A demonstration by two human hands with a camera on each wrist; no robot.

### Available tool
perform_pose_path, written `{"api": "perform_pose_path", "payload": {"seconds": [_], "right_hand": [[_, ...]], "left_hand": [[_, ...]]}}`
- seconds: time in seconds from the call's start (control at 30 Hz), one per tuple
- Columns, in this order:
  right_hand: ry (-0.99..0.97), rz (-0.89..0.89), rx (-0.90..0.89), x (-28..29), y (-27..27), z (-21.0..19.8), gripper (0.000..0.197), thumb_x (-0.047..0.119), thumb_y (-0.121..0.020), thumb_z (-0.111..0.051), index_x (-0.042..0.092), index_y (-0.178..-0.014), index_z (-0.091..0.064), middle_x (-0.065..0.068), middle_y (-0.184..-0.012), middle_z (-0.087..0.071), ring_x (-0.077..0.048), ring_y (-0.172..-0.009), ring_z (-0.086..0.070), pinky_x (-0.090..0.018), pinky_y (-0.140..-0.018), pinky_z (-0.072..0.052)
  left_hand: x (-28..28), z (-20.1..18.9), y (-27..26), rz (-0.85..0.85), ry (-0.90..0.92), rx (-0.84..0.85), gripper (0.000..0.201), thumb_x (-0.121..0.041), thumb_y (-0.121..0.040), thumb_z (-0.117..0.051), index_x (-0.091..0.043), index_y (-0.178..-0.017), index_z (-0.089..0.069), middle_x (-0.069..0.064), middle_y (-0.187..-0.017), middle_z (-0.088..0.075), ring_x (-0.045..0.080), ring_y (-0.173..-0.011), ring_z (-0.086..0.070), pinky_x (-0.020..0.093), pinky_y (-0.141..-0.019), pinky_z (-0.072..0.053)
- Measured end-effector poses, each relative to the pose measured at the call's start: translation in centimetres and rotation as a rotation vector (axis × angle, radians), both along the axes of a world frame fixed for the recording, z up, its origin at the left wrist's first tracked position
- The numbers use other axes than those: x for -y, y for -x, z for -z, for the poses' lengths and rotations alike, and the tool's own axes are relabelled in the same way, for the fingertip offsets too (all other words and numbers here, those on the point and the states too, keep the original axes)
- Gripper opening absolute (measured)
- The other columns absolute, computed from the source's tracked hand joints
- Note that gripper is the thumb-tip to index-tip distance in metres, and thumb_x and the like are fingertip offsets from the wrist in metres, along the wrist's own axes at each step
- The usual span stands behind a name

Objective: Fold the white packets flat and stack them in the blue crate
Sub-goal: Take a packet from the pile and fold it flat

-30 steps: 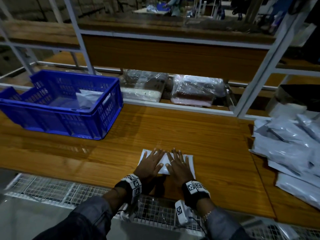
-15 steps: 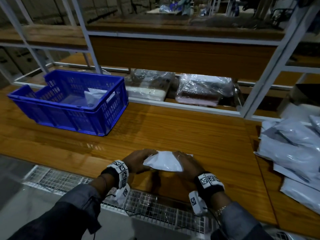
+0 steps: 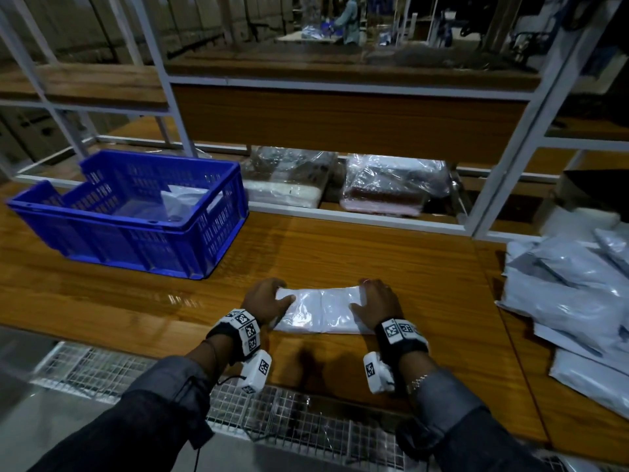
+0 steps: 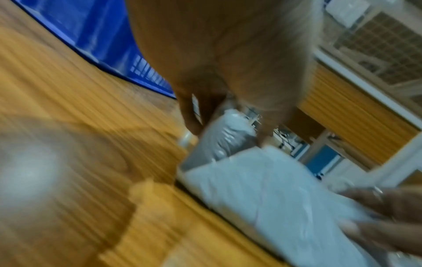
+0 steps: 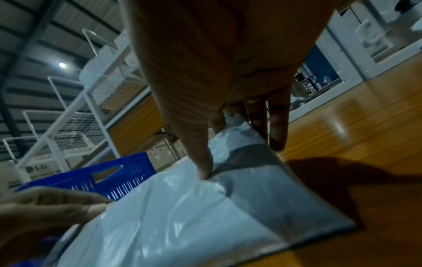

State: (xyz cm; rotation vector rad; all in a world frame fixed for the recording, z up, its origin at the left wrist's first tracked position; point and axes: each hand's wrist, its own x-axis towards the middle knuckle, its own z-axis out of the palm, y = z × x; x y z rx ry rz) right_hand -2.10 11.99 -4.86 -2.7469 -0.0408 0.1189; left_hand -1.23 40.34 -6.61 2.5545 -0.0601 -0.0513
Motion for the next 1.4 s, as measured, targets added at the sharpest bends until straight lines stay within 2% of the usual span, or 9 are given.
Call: {"api": "perform_pose_path", "payload": {"seconds": [0.17,0.33,0.43,0.7,0.83,1.0,1.2,1.3,1.4], "right_hand": [[0.092,-0.099,0.077,-2.2,0.4,2.1,0.054,0.031,-0.104,-0.046,0.017,-0.155,-0.035,-0.009,-0.163,-0.030,-0.026,-0.150,-0.023,-0.040,-0.124,-0.017],[0.160,-0.265,-0.032,-5.1,0.9,3.4,0.053,0.039,-0.109,-0.025,0.034,-0.161,-0.014,-0.002,-0.170,0.000,-0.025,-0.156,-0.001,-0.049,-0.124,0.001],[0.186,-0.277,-0.078,-5.9,1.3,4.4,0.053,0.043,-0.109,-0.021,0.042,-0.159,-0.002,0.004,-0.168,0.014,-0.021,-0.155,0.011,-0.054,-0.123,0.009],[0.212,-0.188,-0.030,-6.7,1.3,5.6,0.074,0.053,-0.086,0.006,0.040,-0.159,0.000,0.002,-0.169,0.010,-0.022,-0.156,0.004,-0.054,-0.123,0.007],[0.139,-0.113,-0.078,-6.5,1.0,4.9,0.058,0.052,-0.106,-0.018,0.037,-0.161,-0.004,0.001,-0.170,0.003,-0.026,-0.154,-0.011,-0.051,-0.122,-0.008],[0.112,-0.004,-0.090,-5.0,-0.1,4.6,0.060,0.055,-0.105,-0.020,0.036,-0.160,-0.009,-0.003,-0.170,0.002,-0.033,-0.153,-0.010,-0.051,-0.122,-0.005],[0.044,-0.034,-0.095,-4.1,-0.7,6.7,0.061,0.052,-0.106,-0.020,0.034,-0.160,0.000,-0.006,-0.169,0.011,-0.023,-0.155,0.010,-0.044,-0.122,0.014],[0.042,-0.021,-0.071,-4.3,-0.5,6.9,0.060,0.052,-0.106,-0.021,0.035,-0.160,-0.001,-0.006,-0.169,0.009,-0.023,-0.155,0.008,-0.044,-0.122,0.014],[0.032,-0.036,-0.124,-3.9,-0.8,6.4,0.062,0.056,-0.105,-0.018,0.034,-0.161,0.001,-0.005,-0.169,0.010,-0.022,-0.155,0.008,-0.045,-0.123,0.012]], "left_hand": [[1.2,1.4,0.5,0.166,-0.211,0.116,0.060,-0.057,-0.090,-0.036,-0.013,-0.122,-0.061,0.009,-0.118,-0.060,0.035,-0.108,-0.058,0.042,-0.085,-0.047],[4.4,3.0,0.9,0.204,-0.304,-0.001,0.063,-0.052,-0.103,-0.014,-0.021,-0.151,-0.039,0.002,-0.157,-0.038,0.026,-0.145,-0.032,0.051,-0.115,-0.025],[5.7,4.3,1.1,0.172,-0.324,-0.039,0.057,-0.045,-0.106,-0.012,-0.026,-0.158,-0.025,-0.002,-0.164,-0.027,0.025,-0.151,-0.020,0.057,-0.118,-0.017],[5.4,5.6,-0.4,0.216,-0.357,0.021,0.078,-0.052,-0.093,0.008,-0.027,-0.161,-0.020,0.002,-0.168,-0.019,0.025,-0.155,-0.012,0.064,-0.119,-0.011],[5.2,5.0,-0.7,0.237,-0.436,0.023,0.101,-0.065,-0.077,0.038,-0.026,-0.162,0.000,0.003,-0.170,0.003,0.025,-0.156,0.007,0.063,-0.119,0.007],[6.2,4.1,0.2,0.174,-0.398,-0.015,0.091,-0.063,-0.086,0.025,-0.026,-0.162,-0.008,0.005,-0.169,-0.001,0.027,-0.156,0.001,0.062,-0.119,0.007],[5.9,6.1,-0.4,0.199,-0.311,0.034,0.061,-0.050,-0.107,-0.012,-0.027,-0.150,-0.048,0.011,-0.152,-0.049,0.033,-0.139,-0.048,0.069,-0.105,-0.034],[6.0,6.3,-0.4,0.188,-0.304,0.035,0.059,-0.052,-0.101,-0.020,-0.032,-0.152,-0.043,0.007,-0.154,-0.046,0.030,-0.143,-0.043,0.066,-0.108,-0.031],[5.7,6.0,-0.9,0.202,-0.263,-0.016,0.082,-0.073,-0.090,0.004,-0.037,-0.159,-0.023,0.002,-0.165,-0.027,0.025,-0.153,-0.020,0.063,-0.118,-0.011]]}}
